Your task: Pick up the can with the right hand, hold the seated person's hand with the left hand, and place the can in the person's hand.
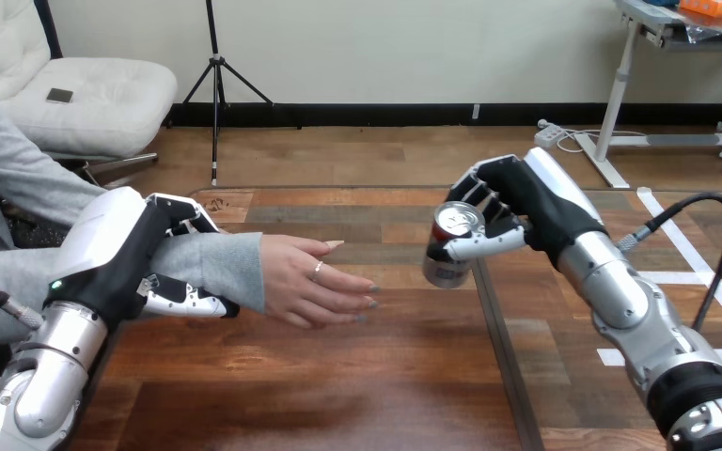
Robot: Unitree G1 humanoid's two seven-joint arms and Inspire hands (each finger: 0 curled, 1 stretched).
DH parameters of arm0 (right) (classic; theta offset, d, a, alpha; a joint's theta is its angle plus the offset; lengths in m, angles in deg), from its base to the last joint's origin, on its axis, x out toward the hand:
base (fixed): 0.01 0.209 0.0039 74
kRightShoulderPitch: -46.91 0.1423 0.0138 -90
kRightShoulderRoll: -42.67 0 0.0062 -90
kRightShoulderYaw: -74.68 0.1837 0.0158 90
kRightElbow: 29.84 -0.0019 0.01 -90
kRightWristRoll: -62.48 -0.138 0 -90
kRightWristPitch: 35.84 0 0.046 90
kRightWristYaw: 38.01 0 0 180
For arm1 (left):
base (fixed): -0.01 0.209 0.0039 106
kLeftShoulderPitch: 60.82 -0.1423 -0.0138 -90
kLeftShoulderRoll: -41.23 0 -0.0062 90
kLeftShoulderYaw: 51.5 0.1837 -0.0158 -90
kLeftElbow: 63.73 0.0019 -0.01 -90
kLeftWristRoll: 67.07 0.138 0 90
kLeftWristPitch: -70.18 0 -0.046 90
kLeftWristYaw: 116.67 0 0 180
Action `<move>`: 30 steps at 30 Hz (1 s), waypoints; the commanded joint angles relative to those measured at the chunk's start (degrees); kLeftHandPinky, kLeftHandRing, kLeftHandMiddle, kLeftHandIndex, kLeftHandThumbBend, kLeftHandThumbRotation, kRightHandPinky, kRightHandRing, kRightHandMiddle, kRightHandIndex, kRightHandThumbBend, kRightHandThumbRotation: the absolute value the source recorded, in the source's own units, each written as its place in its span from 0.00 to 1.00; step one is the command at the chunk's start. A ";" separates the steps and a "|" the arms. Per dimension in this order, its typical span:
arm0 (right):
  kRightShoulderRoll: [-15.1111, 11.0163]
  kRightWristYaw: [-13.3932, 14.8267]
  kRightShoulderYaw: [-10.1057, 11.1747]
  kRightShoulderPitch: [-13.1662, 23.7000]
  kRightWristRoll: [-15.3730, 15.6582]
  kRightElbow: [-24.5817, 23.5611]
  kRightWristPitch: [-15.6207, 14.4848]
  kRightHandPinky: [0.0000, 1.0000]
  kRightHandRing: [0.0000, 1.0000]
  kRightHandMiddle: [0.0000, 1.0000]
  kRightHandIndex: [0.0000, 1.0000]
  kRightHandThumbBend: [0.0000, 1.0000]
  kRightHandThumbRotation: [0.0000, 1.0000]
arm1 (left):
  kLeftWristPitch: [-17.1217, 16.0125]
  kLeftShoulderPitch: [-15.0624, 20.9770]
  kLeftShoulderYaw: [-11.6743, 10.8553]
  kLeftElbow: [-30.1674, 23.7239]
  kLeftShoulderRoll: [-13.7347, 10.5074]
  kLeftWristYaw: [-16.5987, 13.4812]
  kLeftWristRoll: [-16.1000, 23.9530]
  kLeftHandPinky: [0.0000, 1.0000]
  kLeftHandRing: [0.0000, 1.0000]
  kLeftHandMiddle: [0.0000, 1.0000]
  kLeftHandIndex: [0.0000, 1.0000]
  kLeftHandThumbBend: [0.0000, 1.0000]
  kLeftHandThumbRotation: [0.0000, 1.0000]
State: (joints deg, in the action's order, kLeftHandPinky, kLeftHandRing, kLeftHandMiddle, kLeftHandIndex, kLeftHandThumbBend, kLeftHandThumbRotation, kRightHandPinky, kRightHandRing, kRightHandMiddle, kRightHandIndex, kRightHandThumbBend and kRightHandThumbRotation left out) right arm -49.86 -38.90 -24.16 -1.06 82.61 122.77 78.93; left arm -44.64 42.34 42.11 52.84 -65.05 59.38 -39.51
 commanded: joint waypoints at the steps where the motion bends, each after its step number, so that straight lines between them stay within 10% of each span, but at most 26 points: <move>1: 1.07 0.08 0.77 3.45 -1.68 -4.25 0.69 0.33 0.36 0.42 0.45 0.72 0.00 | -0.68 3.69 0.49 -3.29 1.66 -0.73 -0.63 0.23 0.27 0.34 0.44 0.86 0.00; 30: 5.41 0.73 1.09 3.01 -2.52 -7.44 1.03 0.31 0.34 0.41 0.45 0.73 0.00 | -0.14 5.13 1.08 -1.17 4.25 -0.33 -1.00 0.25 0.29 0.35 0.44 0.83 0.00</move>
State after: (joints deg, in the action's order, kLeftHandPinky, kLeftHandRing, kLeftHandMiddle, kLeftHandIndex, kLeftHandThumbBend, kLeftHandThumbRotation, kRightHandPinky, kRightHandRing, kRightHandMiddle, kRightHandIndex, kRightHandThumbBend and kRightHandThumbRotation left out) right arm -45.02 -39.21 -24.14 -1.06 81.59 119.17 78.88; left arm -44.63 42.42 42.63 52.98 -63.02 59.39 -39.12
